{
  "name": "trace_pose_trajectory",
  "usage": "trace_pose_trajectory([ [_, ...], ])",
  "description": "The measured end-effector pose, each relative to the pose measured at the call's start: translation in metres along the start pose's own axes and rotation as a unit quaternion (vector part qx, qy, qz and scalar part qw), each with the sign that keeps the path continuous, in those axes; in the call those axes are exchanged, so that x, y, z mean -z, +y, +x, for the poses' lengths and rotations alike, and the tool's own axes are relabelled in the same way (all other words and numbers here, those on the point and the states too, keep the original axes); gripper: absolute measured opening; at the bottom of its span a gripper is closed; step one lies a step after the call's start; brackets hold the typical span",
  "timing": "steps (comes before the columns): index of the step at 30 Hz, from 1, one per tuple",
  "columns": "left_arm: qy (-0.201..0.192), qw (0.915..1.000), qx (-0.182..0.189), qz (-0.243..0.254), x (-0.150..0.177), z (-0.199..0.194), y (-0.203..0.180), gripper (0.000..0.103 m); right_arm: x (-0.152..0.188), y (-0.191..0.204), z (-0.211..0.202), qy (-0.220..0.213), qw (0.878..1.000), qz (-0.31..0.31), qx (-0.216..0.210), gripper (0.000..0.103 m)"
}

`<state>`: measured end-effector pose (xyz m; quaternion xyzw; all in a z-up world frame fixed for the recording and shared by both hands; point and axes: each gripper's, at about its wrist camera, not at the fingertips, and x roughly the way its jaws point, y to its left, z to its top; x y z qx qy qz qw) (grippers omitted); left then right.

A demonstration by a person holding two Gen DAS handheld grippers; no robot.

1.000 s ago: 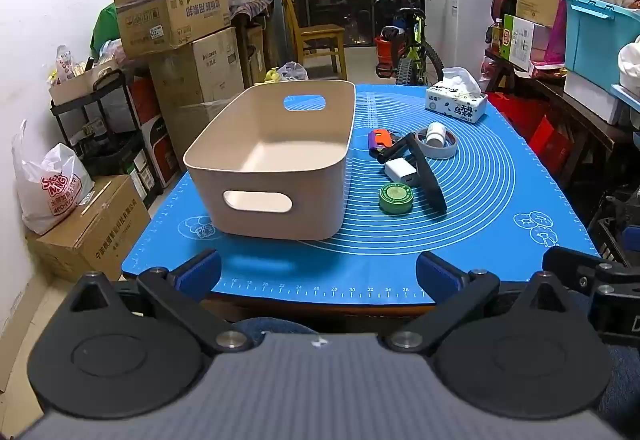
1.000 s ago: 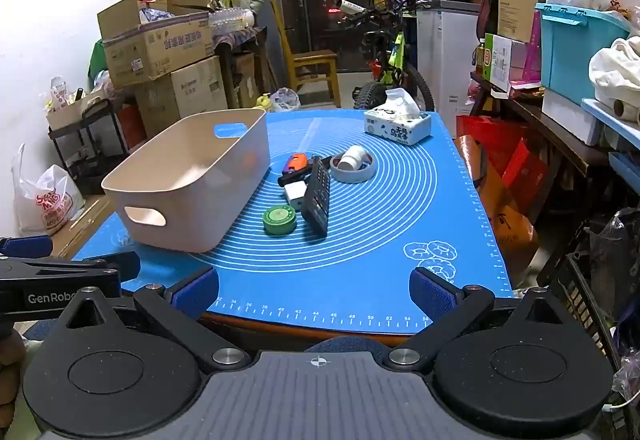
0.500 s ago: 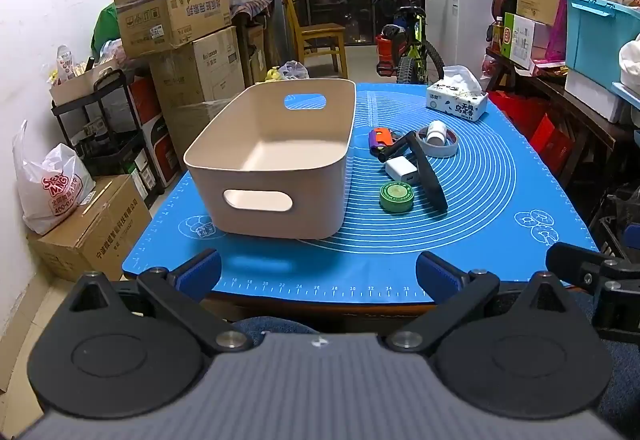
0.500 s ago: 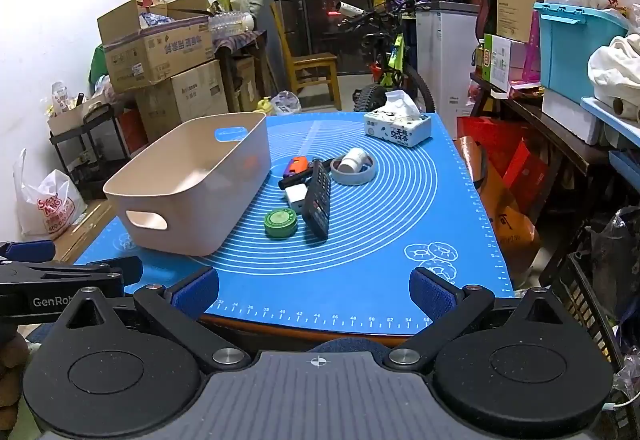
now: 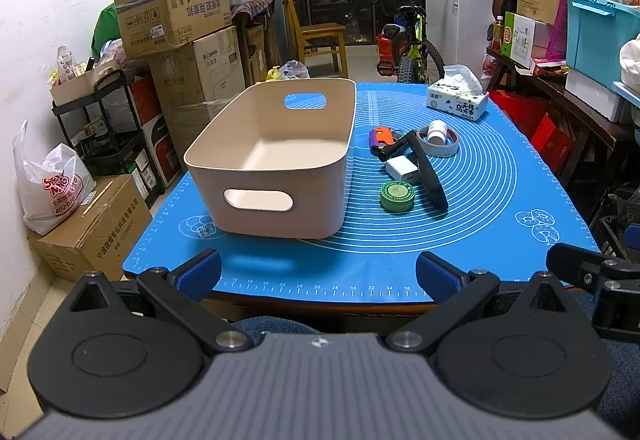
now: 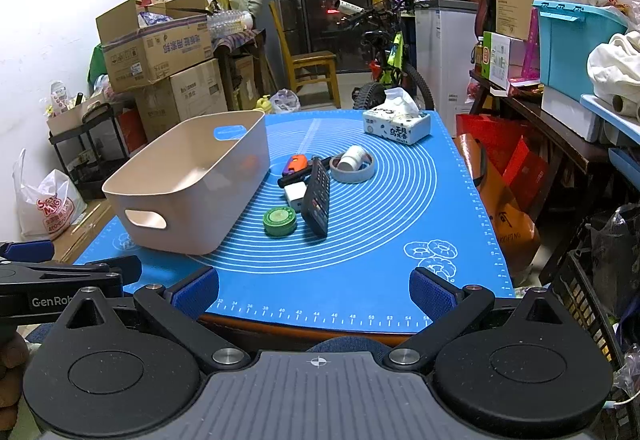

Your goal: Organize rigid objects

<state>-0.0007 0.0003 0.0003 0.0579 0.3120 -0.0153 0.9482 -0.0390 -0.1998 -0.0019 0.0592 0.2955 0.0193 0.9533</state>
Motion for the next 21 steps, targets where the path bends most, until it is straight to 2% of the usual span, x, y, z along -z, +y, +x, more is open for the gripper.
trace_pose_trajectory([
  [21,0.0,1.0,0.0,0.0,0.0001,0.0004,-0.0015,0.102,-0.0006,0.0,0.0,0.0,1.0,0.0,0.0,0.101],
])
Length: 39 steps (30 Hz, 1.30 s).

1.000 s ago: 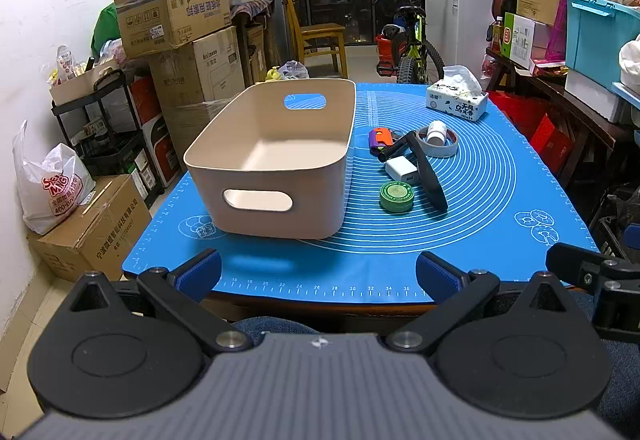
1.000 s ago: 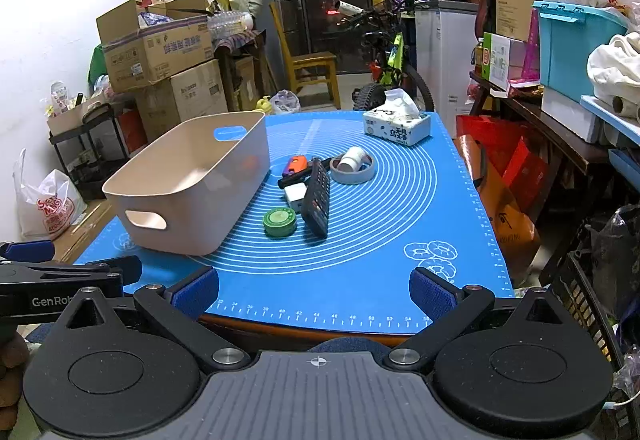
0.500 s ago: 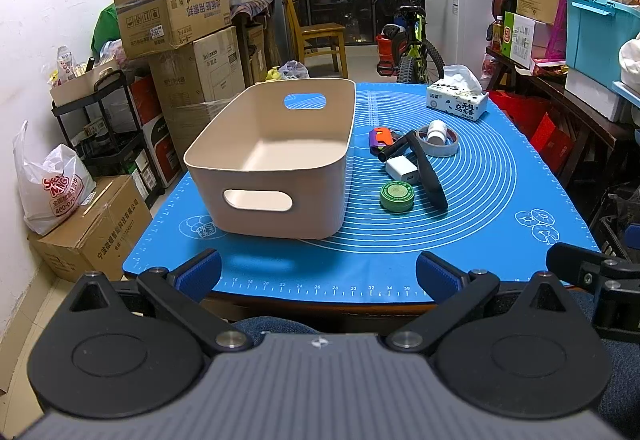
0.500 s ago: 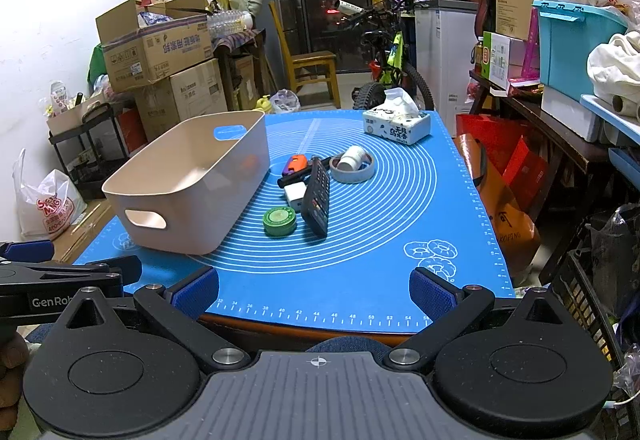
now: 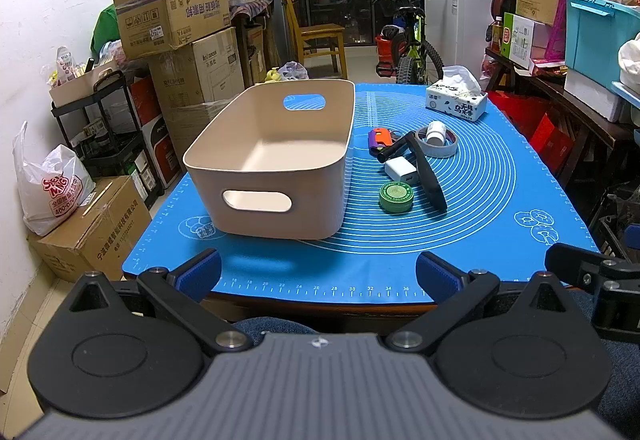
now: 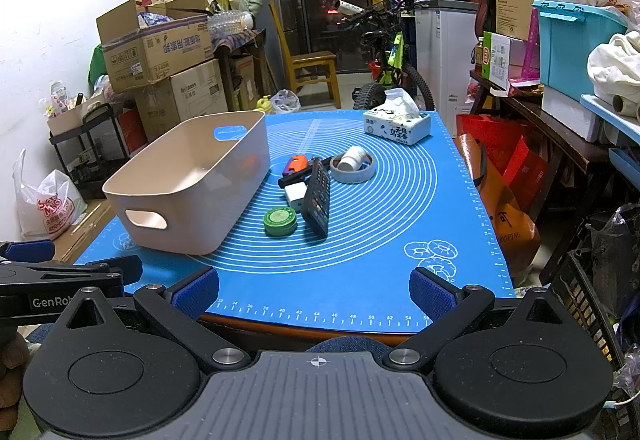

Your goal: Organize rigid objects

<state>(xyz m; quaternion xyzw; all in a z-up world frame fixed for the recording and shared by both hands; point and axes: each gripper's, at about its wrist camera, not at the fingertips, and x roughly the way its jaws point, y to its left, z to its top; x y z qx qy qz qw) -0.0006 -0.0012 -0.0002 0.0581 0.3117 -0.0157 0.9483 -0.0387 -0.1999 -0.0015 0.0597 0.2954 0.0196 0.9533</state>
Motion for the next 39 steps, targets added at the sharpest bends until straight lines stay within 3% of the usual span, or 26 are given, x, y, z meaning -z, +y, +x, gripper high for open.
trace_pose_trajectory([
  [39,0.003,0.9998,-0.013,0.015,-0.0065,-0.0002,-0.0022,0.102,-0.0005,-0.0037,0.0008,-0.003,1.0,0.011,0.006,0.101],
])
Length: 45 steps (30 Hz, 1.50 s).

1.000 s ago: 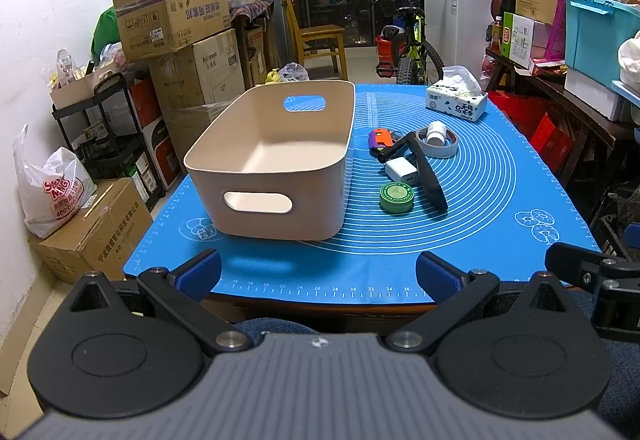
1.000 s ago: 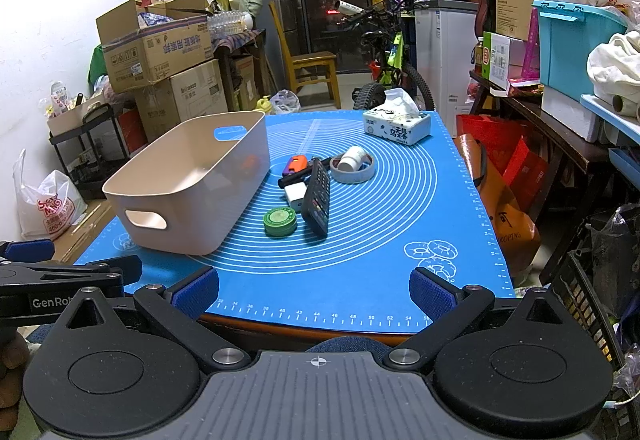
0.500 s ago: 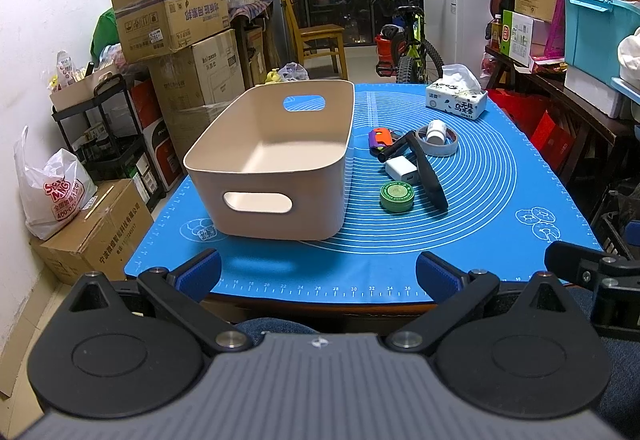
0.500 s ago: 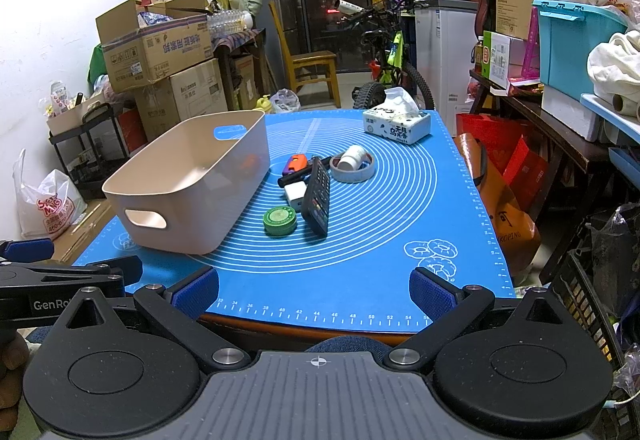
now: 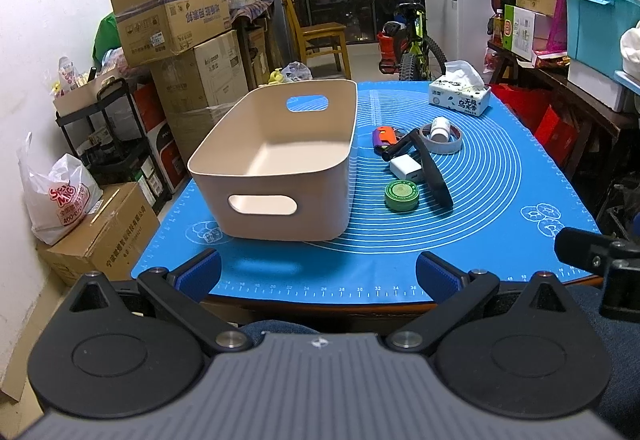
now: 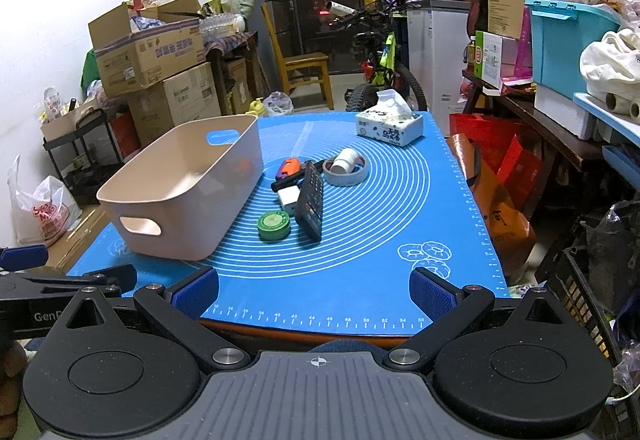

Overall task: Organize rigid objects
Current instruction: 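Move the left tool over the beige bin while the right tool approaches the black remote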

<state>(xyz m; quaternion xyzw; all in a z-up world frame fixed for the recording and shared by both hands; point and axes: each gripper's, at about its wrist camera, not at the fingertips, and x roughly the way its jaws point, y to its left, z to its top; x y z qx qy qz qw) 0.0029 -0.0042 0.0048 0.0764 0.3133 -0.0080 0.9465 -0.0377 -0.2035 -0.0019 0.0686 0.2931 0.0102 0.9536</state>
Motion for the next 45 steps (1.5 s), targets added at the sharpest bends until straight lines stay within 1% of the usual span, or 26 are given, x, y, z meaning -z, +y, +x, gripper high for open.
trace_pose_trajectory([
  [5,0.002,0.9998,0.0,-0.018,-0.008,0.001,0.011,0.102,-0.007,-0.001,0.002,-0.003,1.0,0.01,-0.01,0.101],
  [11,-0.018,0.9998,-0.01,-0.004,-0.024,0.004,0.021,0.102,-0.022,0.0,0.01,-0.016,1.0,0.009,-0.012,0.101],
  [15,-0.027,0.9995,-0.018,-0.006,-0.034,0.009,0.03,0.102,-0.032,0.002,0.02,-0.02,1.0,0.004,-0.01,0.101],
  [19,-0.028,0.9994,-0.009,-0.018,-0.044,0.018,0.043,0.102,-0.041,0.005,0.03,-0.024,1.0,-0.001,-0.007,0.101],
  [23,-0.027,0.9995,0.0,-0.013,-0.053,0.031,0.053,0.102,-0.046,0.006,0.039,-0.022,1.0,0.0,-0.01,0.101],
  [26,-0.027,0.9996,0.003,-0.011,-0.06,0.043,0.06,0.102,-0.054,0.004,0.051,-0.021,1.0,0.011,-0.011,0.101],
  [31,-0.023,0.9992,0.004,-0.033,-0.076,0.066,0.077,0.102,-0.07,-0.003,0.073,-0.031,0.999,0.036,-0.004,0.101],
  [34,-0.024,0.9992,-0.01,-0.029,-0.085,0.081,0.085,0.102,-0.079,-0.004,0.089,-0.03,0.999,0.025,0.012,0.101],
  [38,-0.022,0.9993,-0.018,-0.024,-0.098,0.105,0.096,0.102,-0.087,-0.007,0.113,-0.027,0.999,0.024,0.026,0.101],
  [45,0.01,0.9993,-0.01,-0.033,-0.12,0.158,0.116,0.102,-0.101,-0.007,0.16,-0.013,0.999,0.0,0.043,0.101],
])
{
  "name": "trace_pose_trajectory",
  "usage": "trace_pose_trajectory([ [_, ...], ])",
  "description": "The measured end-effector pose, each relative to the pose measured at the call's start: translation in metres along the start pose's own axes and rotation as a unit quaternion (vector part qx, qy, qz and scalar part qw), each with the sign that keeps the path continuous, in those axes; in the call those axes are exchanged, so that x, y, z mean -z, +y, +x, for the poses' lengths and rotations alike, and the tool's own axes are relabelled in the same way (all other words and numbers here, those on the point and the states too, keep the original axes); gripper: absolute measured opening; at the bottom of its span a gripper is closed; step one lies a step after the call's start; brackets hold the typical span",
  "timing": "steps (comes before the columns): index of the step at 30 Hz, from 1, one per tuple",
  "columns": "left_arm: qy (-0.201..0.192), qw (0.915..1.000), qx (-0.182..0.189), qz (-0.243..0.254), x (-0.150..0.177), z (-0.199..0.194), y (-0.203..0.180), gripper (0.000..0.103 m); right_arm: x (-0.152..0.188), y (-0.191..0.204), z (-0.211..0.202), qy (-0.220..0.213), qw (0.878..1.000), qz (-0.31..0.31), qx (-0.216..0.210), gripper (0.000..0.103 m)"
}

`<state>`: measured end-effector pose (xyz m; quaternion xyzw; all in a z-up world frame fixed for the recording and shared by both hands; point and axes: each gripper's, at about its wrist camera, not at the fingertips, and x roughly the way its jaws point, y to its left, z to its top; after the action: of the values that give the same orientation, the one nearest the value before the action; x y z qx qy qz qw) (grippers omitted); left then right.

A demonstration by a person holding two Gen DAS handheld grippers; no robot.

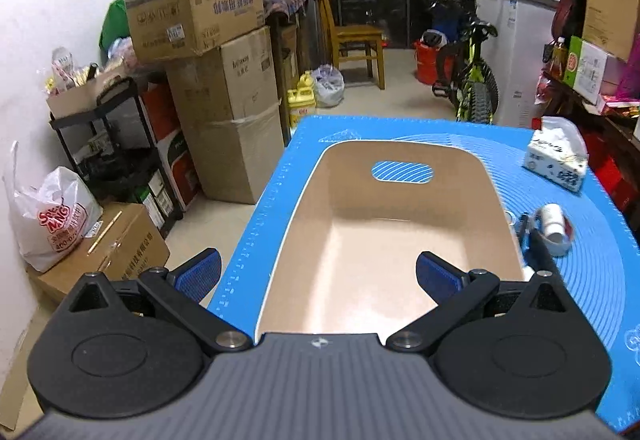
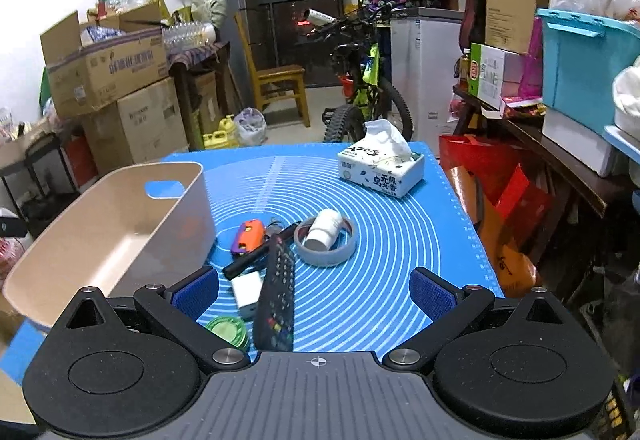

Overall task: Organize rigid objects
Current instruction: 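Move the left tool over the beige bin while the right tool approaches the black remote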

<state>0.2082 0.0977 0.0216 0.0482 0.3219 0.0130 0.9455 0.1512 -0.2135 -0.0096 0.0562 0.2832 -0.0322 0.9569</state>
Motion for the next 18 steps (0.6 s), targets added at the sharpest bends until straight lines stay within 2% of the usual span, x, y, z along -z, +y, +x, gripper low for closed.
trace_pose_trajectory([
  [5,0.024,0.9996,-0.003,0.013,-0.007,0.039,0.005,0.102,-0.007,0.005,0.034,0.007,1.0,-0.018,0.008,0.101],
  [9,0.05,0.9986,0.005,0.017,-0.008,0.064,0.01,0.102,-0.01,0.01,0.063,0.03,0.999,-0.031,0.01,0.101],
  [13,0.062,0.9976,0.024,0.02,-0.007,0.08,0.012,0.102,-0.011,0.018,0.085,0.048,0.998,-0.032,0.008,0.101],
  [18,0.087,0.9952,0.041,0.022,-0.004,0.091,0.019,0.099,-0.007,0.034,0.11,0.078,0.995,-0.065,-0.001,0.101],
])
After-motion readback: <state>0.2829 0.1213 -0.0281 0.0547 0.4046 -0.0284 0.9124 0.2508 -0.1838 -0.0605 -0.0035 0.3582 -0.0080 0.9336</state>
